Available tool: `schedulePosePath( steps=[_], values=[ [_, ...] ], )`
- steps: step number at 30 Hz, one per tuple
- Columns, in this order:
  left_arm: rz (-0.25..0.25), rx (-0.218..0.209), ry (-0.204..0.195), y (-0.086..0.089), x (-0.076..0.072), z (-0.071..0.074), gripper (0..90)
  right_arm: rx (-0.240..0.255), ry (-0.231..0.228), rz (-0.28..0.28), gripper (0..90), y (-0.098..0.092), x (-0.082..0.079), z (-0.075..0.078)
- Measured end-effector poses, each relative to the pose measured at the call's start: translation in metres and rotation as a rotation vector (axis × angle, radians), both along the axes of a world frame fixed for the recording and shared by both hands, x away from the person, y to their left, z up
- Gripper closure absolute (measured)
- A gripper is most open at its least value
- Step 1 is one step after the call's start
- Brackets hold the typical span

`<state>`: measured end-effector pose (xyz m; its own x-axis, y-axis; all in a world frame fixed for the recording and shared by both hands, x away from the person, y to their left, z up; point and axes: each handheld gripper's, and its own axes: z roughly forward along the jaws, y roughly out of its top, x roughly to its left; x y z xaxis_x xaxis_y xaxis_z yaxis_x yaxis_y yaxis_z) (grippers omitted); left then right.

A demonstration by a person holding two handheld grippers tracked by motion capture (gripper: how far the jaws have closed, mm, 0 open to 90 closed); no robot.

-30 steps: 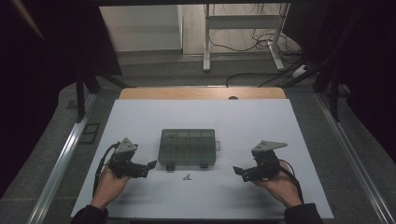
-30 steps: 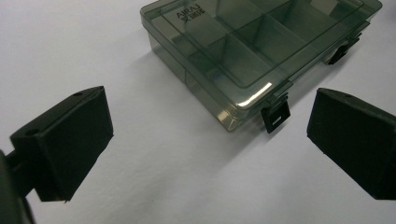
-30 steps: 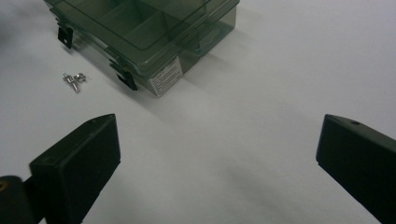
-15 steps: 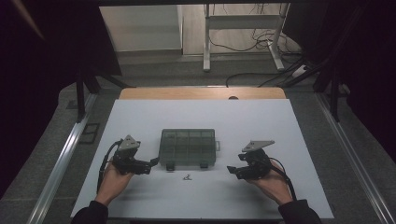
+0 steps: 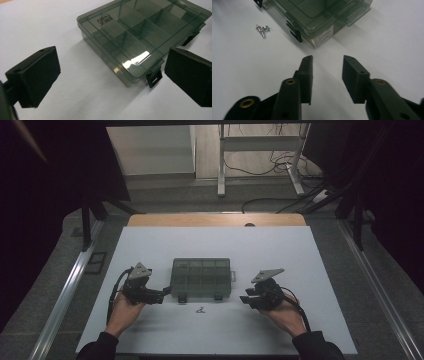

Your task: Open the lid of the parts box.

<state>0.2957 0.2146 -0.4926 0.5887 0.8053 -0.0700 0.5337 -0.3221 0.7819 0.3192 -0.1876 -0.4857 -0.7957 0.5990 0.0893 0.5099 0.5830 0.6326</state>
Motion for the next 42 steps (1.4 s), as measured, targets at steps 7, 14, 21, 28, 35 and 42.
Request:
schedulePosePath(
  steps=[7,14,21,28,35,42],
  values=[
    [0.002,-0.014,-0.004,0.000,0.003,0.000,0.5,0.020,0.024,0.011,83.3,0.002,0.004,-0.001],
    [-0.001,-0.016,-0.007,-0.002,0.005,-0.001,0.5,0.014,0.025,0.033,88.7,0.006,0.004,-0.003],
    [-0.005,-0.013,-0.010,-0.004,0.007,-0.001,0.5,-0.048,0.022,0.059,88.7,0.017,0.006,-0.011],
    [-0.002,-0.010,-0.019,-0.006,0.010,-0.001,0.5,-0.060,0.030,0.064,88.7,0.024,0.011,-0.016],
    [0.003,-0.005,-0.026,-0.007,0.012,-0.001,0.5,-0.077,0.025,0.088,88.7,0.030,0.013,-0.021],
    [0.004,0.004,-0.029,-0.008,0.014,-0.002,0.5,-0.102,0.028,0.082,88.7,0.036,0.014,-0.025]
  ],
)
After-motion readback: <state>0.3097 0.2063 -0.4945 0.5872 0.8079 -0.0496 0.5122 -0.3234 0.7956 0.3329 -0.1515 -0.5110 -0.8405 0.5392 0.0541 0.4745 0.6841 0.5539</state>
